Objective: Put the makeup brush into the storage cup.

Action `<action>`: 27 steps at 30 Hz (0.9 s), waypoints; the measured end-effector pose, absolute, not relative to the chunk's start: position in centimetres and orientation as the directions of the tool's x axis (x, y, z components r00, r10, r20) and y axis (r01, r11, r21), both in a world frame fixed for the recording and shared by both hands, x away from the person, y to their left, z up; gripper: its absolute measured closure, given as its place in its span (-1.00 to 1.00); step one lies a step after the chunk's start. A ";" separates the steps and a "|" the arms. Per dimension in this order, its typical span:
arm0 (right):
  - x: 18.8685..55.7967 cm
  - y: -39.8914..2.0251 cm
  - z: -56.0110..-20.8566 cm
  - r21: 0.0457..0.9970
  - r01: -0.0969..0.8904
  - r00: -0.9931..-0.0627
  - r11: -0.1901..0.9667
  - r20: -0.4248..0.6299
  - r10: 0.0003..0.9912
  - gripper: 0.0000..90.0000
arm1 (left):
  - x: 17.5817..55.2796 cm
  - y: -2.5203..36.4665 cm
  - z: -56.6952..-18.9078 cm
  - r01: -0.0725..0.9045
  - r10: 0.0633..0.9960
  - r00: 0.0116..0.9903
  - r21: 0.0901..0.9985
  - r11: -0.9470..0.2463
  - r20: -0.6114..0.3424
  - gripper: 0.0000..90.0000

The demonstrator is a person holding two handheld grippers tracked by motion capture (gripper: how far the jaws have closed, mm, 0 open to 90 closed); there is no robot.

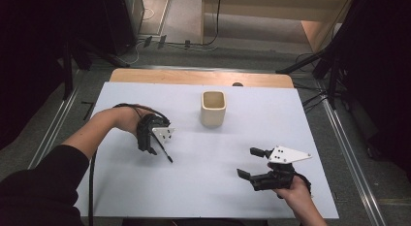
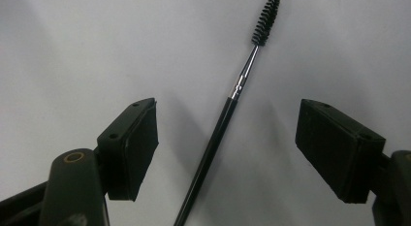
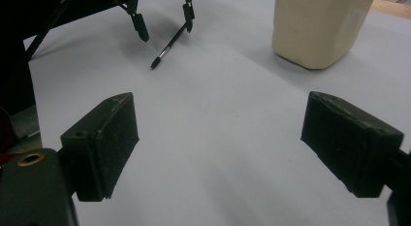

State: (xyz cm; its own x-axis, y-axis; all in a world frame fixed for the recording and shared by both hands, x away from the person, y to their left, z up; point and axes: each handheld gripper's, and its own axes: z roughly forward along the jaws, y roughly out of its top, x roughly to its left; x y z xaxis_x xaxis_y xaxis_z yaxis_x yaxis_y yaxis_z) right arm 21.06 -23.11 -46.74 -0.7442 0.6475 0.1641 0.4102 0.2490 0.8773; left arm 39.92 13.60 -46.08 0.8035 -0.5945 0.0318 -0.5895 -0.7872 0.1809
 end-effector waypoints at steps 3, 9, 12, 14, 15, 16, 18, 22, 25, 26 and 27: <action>21.1 -23.1 -46.8 0.877 0.411 -0.745 0.250 0.165 0.646 -0.69 | 40.1 13.6 -46.3 -0.591 -0.596 0.803 0.168 -0.789 0.026 -0.46; 21.1 -23.1 -46.7 0.877 0.411 -0.745 0.248 0.166 0.647 -0.69 | 40.3 13.7 -46.8 -0.595 -0.599 0.800 0.152 -0.789 0.025 -0.31; 21.1 -23.1 -46.8 0.877 0.411 -0.744 0.248 0.166 0.647 -0.69 | 40.3 13.8 -47.0 -0.600 -0.605 0.796 0.151 -0.785 0.017 -0.19; 21.1 -23.1 -46.8 0.877 0.410 -0.745 0.251 0.163 0.647 -0.69 | 40.3 13.8 -47.0 -0.606 -0.611 0.791 0.156 -0.780 0.019 -0.18; 21.1 -23.1 -46.8 0.877 0.409 -0.746 0.252 0.162 0.646 -0.69 | 40.3 13.8 -47.0 -0.613 -0.620 0.785 0.155 -0.775 0.008 -0.15; 21.1 -23.1 -46.8 0.878 0.409 -0.745 0.250 0.163 0.647 -0.69 | 40.3 13.8 -46.9 -0.615 -0.621 0.783 0.155 -0.773 0.005 -0.09; 21.1 -23.1 -46.8 0.877 0.409 -0.745 0.252 0.162 0.647 -0.69 | 40.3 13.9 -47.0 -0.617 -0.625 0.780 0.156 -0.771 -0.002 -0.04; 21.1 -23.0 -46.8 0.877 0.409 -0.745 0.252 0.161 0.647 -0.69 | 40.4 13.8 -46.9 -0.641 -0.650 0.760 0.159 -0.751 -0.002 0.01; 21.1 -23.0 -46.8 0.877 0.409 -0.745 0.251 0.162 0.647 -0.69 | 40.4 13.6 -46.9 -0.644 -0.653 0.758 0.151 -0.750 -0.008 0.03; 21.1 -23.1 -46.8 0.877 0.409 -0.745 0.251 0.162 0.647 -0.69 | 40.4 13.5 -46.9 -0.646 -0.654 0.757 0.147 -0.749 -0.011 0.05; 21.1 -23.0 -46.8 0.878 0.409 -0.745 0.251 0.162 0.647 -0.69 | 40.4 13.5 -46.9 -0.644 -0.653 0.758 0.145 -0.751 -0.013 0.07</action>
